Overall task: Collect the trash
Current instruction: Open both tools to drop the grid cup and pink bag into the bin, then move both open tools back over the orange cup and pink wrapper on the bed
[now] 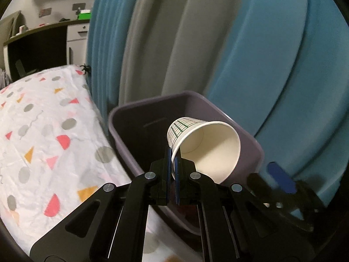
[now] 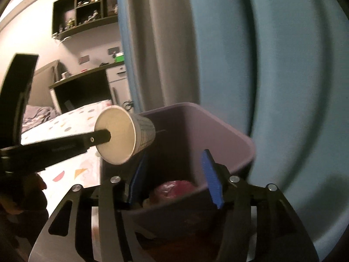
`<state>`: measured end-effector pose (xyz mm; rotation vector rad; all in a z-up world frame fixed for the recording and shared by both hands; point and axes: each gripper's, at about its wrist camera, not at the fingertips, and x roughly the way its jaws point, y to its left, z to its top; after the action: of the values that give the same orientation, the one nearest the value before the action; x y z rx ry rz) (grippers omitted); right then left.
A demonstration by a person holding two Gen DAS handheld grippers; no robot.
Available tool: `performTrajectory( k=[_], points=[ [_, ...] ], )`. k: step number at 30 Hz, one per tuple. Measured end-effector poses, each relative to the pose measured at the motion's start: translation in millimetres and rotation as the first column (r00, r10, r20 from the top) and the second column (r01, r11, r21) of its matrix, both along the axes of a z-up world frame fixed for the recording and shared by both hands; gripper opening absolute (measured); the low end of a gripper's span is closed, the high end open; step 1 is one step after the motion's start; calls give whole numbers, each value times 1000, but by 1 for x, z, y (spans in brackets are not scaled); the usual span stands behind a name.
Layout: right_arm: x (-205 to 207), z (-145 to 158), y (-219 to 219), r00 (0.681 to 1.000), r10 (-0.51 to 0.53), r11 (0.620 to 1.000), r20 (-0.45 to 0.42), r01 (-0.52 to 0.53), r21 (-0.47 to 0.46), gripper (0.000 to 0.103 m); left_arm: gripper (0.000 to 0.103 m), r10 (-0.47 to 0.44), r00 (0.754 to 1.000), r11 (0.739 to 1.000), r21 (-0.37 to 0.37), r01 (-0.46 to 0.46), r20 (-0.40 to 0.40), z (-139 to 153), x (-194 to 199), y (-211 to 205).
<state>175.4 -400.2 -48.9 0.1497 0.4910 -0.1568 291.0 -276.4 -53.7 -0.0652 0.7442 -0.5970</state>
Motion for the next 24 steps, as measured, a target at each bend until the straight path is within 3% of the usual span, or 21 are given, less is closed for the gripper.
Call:
performTrajectory(
  k=[5, 7, 9, 12, 18, 24],
  points=[
    [-29, 9, -10, 997, -54, 999, 54, 54, 8, 62, 5, -42, 999, 999, 29, 43, -28, -12, -4, -15],
    [-34, 12, -13, 996, -64, 998, 62, 63, 24, 62, 21, -46, 998, 998, 44, 48, -33, -16, -7, -17],
    [-35, 13, -14, 996, -65, 998, 64, 63, 32, 63, 53, -37, 999, 999, 39, 38, -21, -14, -11, -12],
    [-39, 15, -13, 995, -66, 997, 74, 64, 36, 63, 78, 9, 1000, 999, 33, -10, 17, -7, -18, 4],
    [-46, 18, -3, 994, -43, 997, 100, 36, 74, 72, 93, 138, 986, 989, 41, -142, 97, 12, -46, 56],
    [-50, 17, 19, 996, 10, 995, 94, -19, 100, 75, 94, 315, 929, 938, 89, -336, 192, 21, -80, 124]
  ],
)
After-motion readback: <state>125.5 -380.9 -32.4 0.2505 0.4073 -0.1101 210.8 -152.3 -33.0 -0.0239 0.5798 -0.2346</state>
